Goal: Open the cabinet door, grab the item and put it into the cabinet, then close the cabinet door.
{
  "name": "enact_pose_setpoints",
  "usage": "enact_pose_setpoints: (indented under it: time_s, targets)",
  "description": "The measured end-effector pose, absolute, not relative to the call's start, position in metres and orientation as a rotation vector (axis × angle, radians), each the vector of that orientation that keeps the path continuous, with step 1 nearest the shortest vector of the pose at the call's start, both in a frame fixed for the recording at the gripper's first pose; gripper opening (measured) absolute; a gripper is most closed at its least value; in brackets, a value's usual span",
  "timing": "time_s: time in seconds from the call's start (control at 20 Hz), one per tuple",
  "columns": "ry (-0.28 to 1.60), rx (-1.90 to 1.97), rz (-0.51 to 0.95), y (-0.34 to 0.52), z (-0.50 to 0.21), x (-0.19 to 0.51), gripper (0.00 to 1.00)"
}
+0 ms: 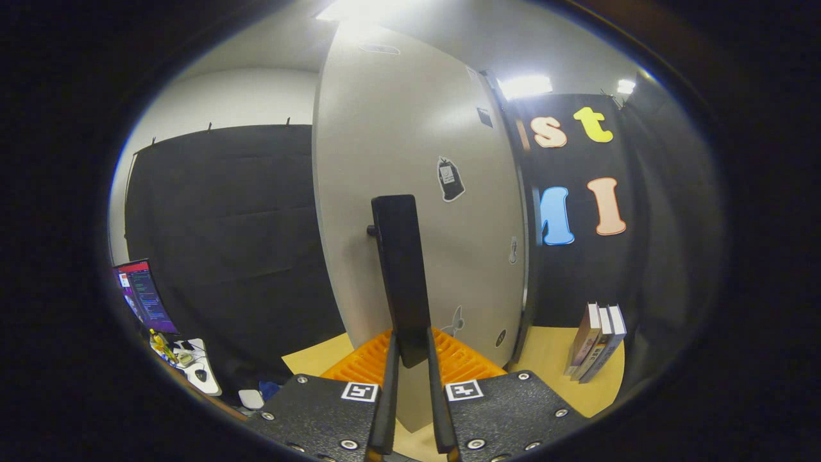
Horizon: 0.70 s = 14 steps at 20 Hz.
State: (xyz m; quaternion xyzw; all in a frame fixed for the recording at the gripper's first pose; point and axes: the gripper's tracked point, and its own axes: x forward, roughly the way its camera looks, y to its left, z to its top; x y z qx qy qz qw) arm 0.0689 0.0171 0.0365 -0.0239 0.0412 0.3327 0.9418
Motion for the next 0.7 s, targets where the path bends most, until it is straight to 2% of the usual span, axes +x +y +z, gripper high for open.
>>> enact_pose_setpoints:
  time_s: [0.1,0.15,0.2,0.3,0.45,0.7]
  targets:
    - [0.068,-0.071,0.647,0.01,0.04,0.07,0.31]
    - [0.049,-0.093,0.61,0.004,0.04,0.079,0.44]
    - [0.03,-0.112,0.578,-0.004,0.044,0.084,0.49]
    - [0.01,-0.106,0.508,-0.017,0.049,0.093,0.53]
    - [0.029,-0.004,0.439,-0.027,0.044,0.088,0.72]
    - [-0.004,-0.008,0.347,-0.049,0.049,0.079,0.78]
